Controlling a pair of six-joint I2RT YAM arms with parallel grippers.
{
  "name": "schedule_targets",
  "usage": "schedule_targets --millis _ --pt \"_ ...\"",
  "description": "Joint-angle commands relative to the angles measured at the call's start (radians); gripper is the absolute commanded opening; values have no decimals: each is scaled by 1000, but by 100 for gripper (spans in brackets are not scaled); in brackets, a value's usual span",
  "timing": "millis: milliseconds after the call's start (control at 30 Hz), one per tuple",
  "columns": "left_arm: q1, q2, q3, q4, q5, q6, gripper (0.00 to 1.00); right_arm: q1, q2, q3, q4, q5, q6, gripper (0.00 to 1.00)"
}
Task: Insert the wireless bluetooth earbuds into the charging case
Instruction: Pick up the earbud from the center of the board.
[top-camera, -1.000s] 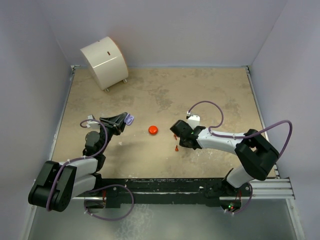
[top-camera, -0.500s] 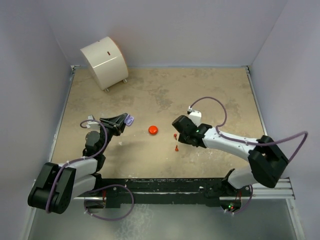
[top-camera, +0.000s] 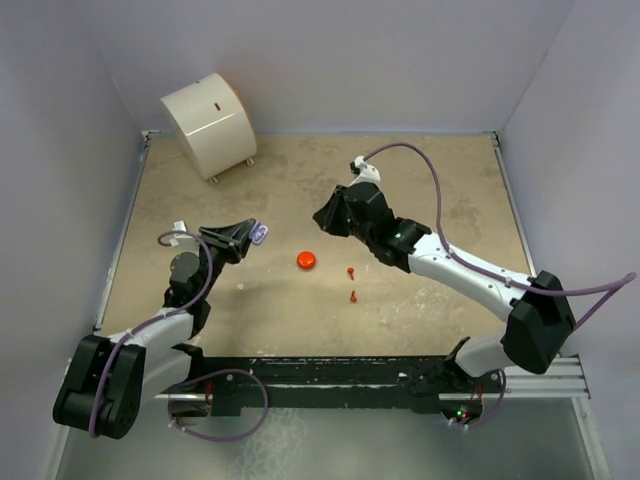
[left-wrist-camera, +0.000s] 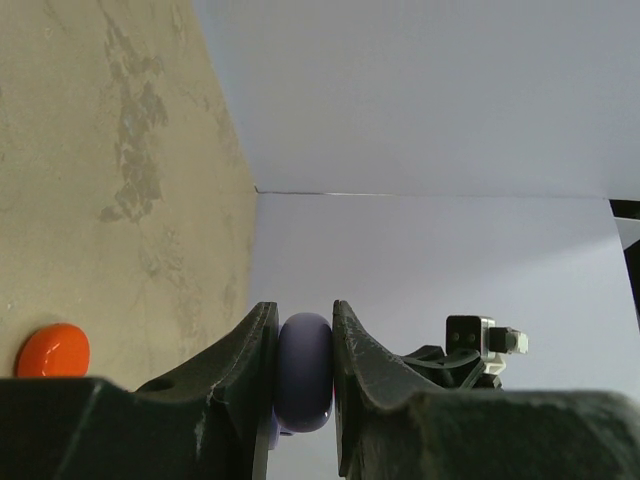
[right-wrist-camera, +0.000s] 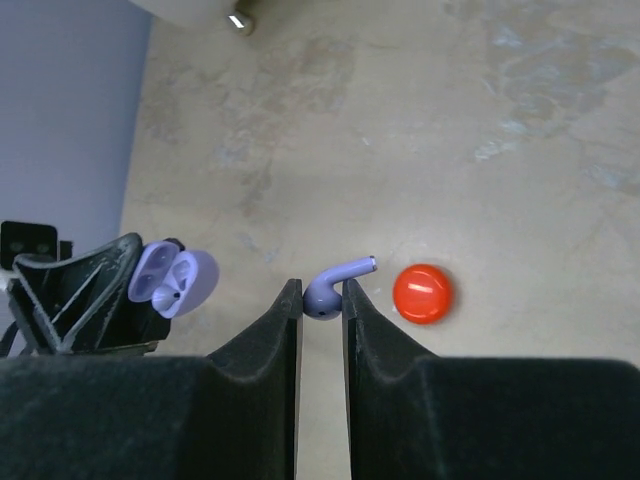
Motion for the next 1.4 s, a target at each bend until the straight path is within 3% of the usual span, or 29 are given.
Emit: schedule_targets --millis 0,367,1067,1367 --pt "7 -12 91 -27 -24 78 0 -85 29 40 239 -243 -76 0" --pt "8 105 108 51 -40 113 0 -234 218 23 615 -763 -75 0" --pt "5 214 170 91 -15 130 0 -265 311 16 726 -893 -8 0" --pt "-22 243 195 91 -49 131 0 -287 328 -56 947 -1001 209 0"
